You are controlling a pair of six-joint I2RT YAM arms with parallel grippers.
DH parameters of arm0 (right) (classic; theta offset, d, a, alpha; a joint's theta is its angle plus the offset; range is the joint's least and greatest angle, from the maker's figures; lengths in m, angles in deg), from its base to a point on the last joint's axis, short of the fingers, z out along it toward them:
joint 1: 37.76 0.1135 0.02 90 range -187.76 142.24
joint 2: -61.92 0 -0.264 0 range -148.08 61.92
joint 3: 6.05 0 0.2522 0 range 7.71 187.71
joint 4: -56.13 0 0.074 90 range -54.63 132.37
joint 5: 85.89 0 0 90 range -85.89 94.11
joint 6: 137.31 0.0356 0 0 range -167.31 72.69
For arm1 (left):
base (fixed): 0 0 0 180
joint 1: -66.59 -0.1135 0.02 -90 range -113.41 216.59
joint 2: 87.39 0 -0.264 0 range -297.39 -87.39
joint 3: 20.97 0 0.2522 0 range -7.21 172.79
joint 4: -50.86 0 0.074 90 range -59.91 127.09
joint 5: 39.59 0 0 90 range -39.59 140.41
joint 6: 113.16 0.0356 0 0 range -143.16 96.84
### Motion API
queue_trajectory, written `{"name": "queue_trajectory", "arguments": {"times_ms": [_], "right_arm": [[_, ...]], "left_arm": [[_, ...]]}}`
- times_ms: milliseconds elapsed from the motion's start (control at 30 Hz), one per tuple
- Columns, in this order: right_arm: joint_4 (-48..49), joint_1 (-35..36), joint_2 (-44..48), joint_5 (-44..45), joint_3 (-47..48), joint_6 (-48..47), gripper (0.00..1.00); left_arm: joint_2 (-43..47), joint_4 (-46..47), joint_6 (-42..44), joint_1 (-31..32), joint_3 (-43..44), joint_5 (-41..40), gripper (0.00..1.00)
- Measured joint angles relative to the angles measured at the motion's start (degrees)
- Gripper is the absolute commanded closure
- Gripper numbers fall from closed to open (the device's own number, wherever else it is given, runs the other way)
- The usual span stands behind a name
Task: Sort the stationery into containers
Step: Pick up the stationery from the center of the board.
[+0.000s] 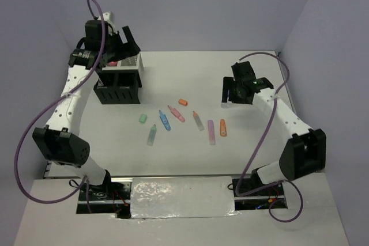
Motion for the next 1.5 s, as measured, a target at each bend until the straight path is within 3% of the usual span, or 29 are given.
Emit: {"name": "queue_trajectory", "arguments": {"times_ms": [167, 400, 500, 567, 700, 800, 1067, 1233, 1400, 1500], "right_arm": [[6.4, -0.3, -10.6, 1.2, 3.1, -2.4, 0.4], [9.1, -0.9, -22.2, 1.9, 10.1, -2.7, 0.48], [9.3, -0.9, -22.5, 2.6, 10.1, -2.9, 0.59], [9.4, -0.9, -22.5, 3.0, 10.2, -3.1, 0.73], [9.4, -1.0, -22.5, 3.2, 10.6, -3.1, 0.83], [9.1, -1.0, -21.8, 2.8, 10.4, -3.0, 0.99], [7.4, -1.0, -17.0, 1.8, 10.4, -3.0, 1.0], [3.2, -1.0, -14.4, -3.8, 11.9, -1.6, 1.0], [-8.1, -0.4, -14.2, -14.1, 28.2, -0.7, 1.0], [-14.1, 1.5, -14.1, -17.9, 39.3, -1.4, 1.0]], "left_arm": [[5.5, -1.2, 0.3, 5.5, -8.4, 0.1, 0.01], [10.1, -5.2, 2.0, 5.8, -16.9, -0.6, 0.01], [12.7, -5.8, 2.2, 5.8, -17.9, -0.8, 0.01], [13.9, -5.8, 2.4, 5.8, -17.9, -0.8, 0.01], [14.2, -5.5, 3.7, 5.8, -18.2, -0.3, 0.01], [14.0, -5.0, 4.9, 6.5, -19.4, 0.9, 0.01], [8.6, -0.9, 6.5, 14.2, -21.0, 2.5, 0.01], [6.8, 5.5, 9.2, 21.0, -21.6, 6.5, 0.01], [7.0, 15.2, 14.4, 32.4, -22.2, 10.5, 0.01], [7.1, 18.7, 16.9, 35.5, -21.9, 13.4, 0.01]]}}
